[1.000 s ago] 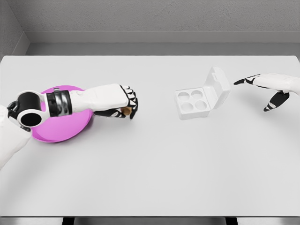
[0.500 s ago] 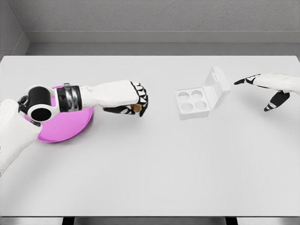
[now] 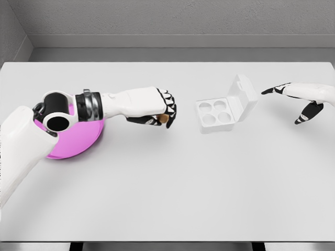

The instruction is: Pack egg into the box and close the box lid

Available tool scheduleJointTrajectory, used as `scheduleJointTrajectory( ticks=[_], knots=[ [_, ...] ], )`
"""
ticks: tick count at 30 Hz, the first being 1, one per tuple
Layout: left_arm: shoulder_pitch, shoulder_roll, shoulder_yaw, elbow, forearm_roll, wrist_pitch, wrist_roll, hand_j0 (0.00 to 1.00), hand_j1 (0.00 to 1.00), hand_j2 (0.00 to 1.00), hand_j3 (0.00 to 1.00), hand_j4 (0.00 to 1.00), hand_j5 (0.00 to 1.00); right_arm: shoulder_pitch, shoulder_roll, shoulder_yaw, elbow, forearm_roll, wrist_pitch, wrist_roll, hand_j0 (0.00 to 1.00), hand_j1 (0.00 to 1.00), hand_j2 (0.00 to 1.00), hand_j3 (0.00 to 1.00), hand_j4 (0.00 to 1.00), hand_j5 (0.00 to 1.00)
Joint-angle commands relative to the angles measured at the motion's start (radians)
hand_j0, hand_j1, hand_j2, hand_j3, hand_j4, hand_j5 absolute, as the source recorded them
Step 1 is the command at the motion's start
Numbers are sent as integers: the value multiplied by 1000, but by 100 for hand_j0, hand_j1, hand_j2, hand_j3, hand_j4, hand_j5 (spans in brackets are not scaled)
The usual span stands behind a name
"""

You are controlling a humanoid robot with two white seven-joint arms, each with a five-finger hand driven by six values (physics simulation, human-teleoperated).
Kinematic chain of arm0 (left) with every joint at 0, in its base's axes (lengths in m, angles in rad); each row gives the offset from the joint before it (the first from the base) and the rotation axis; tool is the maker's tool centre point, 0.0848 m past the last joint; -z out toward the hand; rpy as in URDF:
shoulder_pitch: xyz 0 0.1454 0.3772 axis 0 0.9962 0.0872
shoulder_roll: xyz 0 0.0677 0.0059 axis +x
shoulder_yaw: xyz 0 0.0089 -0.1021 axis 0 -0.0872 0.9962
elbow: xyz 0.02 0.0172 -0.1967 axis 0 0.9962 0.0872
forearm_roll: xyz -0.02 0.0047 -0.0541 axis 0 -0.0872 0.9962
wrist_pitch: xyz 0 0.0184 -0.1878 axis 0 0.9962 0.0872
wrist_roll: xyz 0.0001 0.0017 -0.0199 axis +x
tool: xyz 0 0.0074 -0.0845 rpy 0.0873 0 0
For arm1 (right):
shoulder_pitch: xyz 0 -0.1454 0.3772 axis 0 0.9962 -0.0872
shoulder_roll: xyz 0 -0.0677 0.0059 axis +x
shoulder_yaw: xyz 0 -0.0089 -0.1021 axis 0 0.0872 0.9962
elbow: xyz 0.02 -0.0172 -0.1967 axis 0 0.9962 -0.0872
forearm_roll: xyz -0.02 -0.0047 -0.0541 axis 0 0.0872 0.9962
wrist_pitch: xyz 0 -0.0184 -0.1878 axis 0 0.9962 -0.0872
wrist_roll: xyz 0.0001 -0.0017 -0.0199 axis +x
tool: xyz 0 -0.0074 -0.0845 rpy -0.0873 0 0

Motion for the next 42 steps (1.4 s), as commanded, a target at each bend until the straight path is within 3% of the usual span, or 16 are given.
scheduleJointTrajectory(
  ticks=[1,9,42],
  knots=[
    [0,-16,0,18,-1,3,-1,34,34,34,34,34,34,0,0,0,0,-4,2,0,100,100,100,100,100,100],
    [-23,-49,-3,23,-6,3,-1,34,34,34,34,34,34,0,0,-1,2,-4,3,0,100,100,100,100,100,100],
    [-132,-245,-36,196,-55,3,-10,34,34,34,34,34,34,-9,3,5,30,-6,3,0,100,100,100,100,100,100]
  ],
)
